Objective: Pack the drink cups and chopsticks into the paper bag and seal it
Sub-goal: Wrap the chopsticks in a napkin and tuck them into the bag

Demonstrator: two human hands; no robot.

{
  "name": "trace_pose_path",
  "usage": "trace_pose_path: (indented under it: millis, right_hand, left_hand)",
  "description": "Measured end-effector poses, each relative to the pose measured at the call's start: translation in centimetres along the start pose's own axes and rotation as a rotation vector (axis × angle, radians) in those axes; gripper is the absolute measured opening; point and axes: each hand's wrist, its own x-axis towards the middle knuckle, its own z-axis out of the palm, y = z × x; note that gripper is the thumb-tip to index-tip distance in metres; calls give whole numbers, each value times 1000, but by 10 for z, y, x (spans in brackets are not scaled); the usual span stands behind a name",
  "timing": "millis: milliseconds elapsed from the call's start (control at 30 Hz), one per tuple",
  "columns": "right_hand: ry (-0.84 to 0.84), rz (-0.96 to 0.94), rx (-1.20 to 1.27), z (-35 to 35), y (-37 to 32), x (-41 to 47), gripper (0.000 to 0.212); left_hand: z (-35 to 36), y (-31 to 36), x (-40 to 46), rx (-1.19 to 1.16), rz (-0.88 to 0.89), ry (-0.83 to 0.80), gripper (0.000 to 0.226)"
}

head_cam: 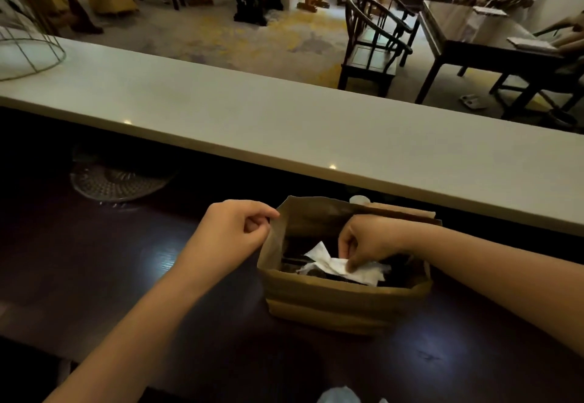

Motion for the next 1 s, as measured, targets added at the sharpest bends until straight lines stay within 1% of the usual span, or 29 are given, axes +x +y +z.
trace_pose_path:
  millis: [100,233,333,500,600,667,733,767,800,833,867,900,933,967,1000]
  right_hand:
    - [-62,22,-10,7,4,18,8]
    - [-99,80,-104,16,9,37,21]
    - [-123,124,-111,14,12,42,28]
    - [-97,153,-80,5,13,32,32]
    - [-40,156,-69,1,11,16,32]
    - [52,126,-68,-4,8,-1,30]
    - [175,74,-93,-10,6,-20,29]
    - [269,50,-87,-10,6,-32,29]
    - [403,21,-40,-9,8,-44,27]
    - [580,-23,55,-5,11,-57,25]
    - [777,-89,188,2,15,-71,22]
    - [969,-163,350,12,19,-84,19]
    - [1124,-220,512,25,26,-96,17]
    - [1220,-247,650,41,35,-105,16]
    - [1244,-249,755,59,45,-112,18]
  left_hand:
    - [2,1,-3,-10,9,7,26]
    - [4,-1,-3,-26,10,17,26]
    - [6,-1,-2,-32,18,28,25]
    - [8,-4,0,-45,39,29,22]
    - [12,-8,1,-70,49,10,20]
    - [14,-8,-1,-119,67,-3,21]
    - [16,-9,-5,-215,71,-20,27]
    - [19,-10,-6,-250,60,-27,33]
    - [23,-15,-8,-290,50,-39,37]
    - [27,-20,-8,-340,18,-42,34]
    - [33,-26,-8,-433,-43,-46,27]
    - [37,-31,-10,-497,-97,-50,28]
    - [41,-35,-16,-549,-114,-48,30]
    - [42,-37,-26,-544,-62,-53,27]
    - [44,-38,-37,-530,-2,-61,33]
